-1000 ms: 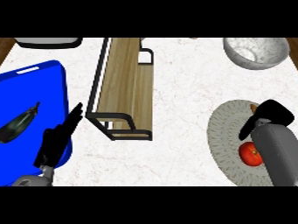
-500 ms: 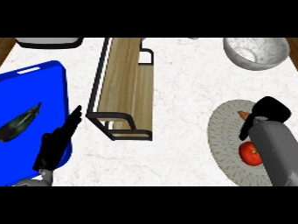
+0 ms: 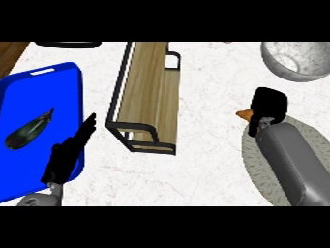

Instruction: Pick the croissant from the placemat and place it in the tiered shelf

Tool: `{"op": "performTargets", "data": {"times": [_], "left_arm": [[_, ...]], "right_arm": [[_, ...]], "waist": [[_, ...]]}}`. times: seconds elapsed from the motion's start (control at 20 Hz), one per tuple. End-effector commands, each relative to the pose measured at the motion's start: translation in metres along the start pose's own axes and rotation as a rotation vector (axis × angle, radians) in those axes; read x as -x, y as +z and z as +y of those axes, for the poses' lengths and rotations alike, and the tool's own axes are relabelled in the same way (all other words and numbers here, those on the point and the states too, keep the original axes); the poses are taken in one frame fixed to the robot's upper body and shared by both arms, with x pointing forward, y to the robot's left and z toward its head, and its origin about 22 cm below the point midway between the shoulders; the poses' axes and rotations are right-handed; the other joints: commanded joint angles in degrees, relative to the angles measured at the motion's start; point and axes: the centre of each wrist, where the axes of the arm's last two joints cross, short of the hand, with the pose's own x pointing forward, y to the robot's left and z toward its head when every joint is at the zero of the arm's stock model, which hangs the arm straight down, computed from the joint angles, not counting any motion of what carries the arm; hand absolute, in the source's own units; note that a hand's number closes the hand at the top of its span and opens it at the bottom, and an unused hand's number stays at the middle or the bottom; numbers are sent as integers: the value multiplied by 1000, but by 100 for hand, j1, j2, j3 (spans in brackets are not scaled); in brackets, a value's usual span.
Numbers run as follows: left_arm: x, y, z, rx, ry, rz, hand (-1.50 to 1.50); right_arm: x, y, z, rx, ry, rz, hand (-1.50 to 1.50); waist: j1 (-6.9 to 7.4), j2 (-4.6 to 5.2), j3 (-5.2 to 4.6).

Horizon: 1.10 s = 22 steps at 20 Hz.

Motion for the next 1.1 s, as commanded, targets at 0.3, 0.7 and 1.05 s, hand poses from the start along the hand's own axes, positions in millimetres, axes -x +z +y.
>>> {"op": "performTargets", "data": {"times": [0.3, 0.7, 1.05], "left_arm": [[-1, -5, -13, 52, -2, 13, 0], [-6, -9, -13, 5, 7, -1, 0], [-16, -9, -15, 20, -8, 3, 0]], "right_arm": [[-63, 48, -98, 124, -17, -1167, 150], [10, -1, -204, 133, -450, -1616, 150], [4, -17, -276, 79, -518, -1649, 150]], "waist": [[230, 36, 22], [-82, 88, 3], [9, 79, -15]]}}
